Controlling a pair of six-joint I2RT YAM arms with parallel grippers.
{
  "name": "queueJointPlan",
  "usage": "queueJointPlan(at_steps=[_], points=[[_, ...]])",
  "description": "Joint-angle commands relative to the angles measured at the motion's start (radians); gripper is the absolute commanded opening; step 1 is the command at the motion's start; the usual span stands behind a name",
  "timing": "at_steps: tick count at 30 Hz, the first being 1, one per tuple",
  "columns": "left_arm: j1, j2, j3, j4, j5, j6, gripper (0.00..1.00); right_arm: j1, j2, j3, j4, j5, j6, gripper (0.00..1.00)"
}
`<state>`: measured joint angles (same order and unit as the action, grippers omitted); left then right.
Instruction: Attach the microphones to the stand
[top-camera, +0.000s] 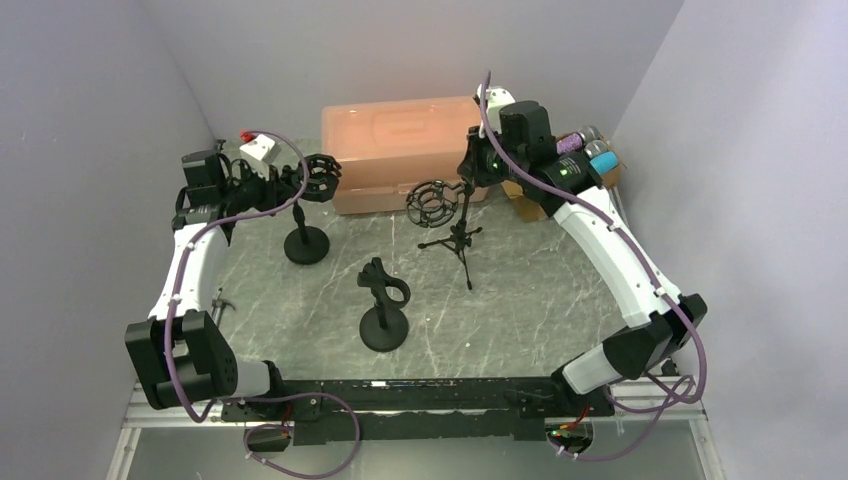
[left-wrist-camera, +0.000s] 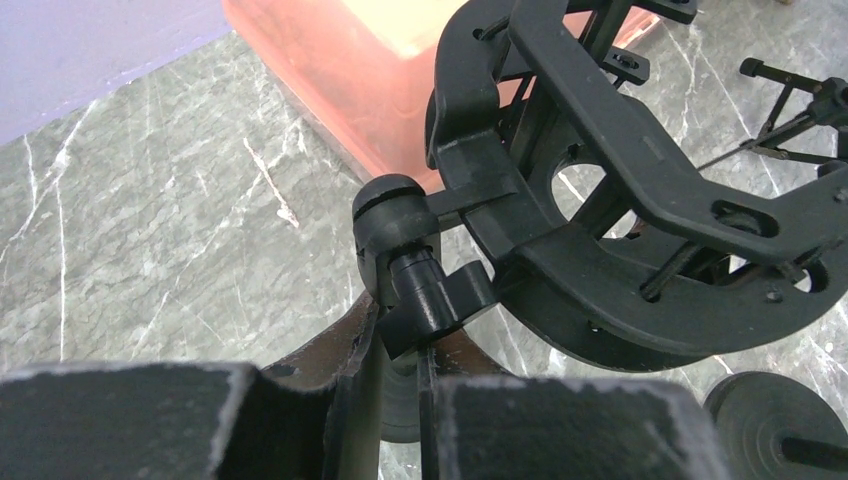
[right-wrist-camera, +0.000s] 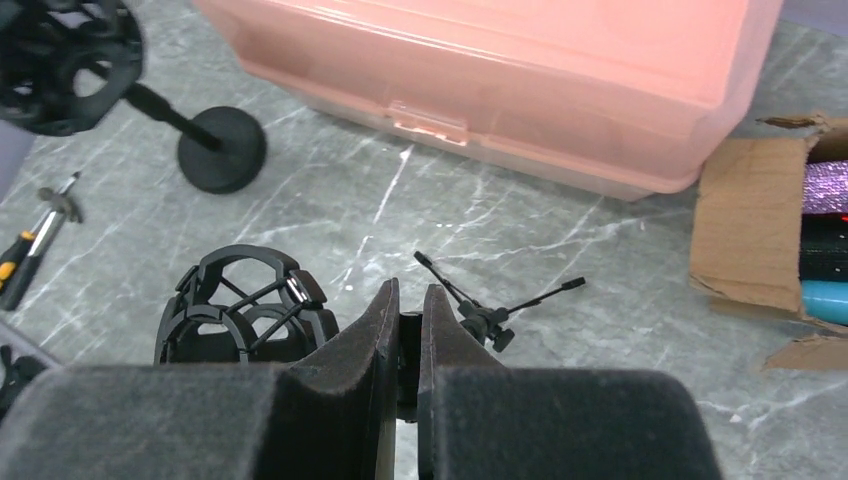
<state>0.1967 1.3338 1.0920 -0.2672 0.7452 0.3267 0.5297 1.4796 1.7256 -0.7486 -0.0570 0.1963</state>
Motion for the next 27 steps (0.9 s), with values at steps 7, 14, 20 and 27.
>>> queueJointPlan(at_steps=[7,14,20,27], points=[[0.045,-0.019,0.005,0.087,0.057,-0.021,0.07,-0.053,0.006,-0.006,0.21,0.023,-0.048,0.0],[0.054,-0.018,-0.013,0.089,0.056,-0.035,0.35,-0.054,0.035,0.003,0.237,0.02,-0.047,0.0],[0.059,-0.034,-0.037,0.127,0.048,-0.074,0.94,-0.055,0.054,-0.027,0.248,0.032,-0.032,0.0],[0.059,-0.049,-0.008,0.103,0.043,-0.091,0.99,-0.062,0.071,-0.022,0.242,0.052,-0.013,0.24]])
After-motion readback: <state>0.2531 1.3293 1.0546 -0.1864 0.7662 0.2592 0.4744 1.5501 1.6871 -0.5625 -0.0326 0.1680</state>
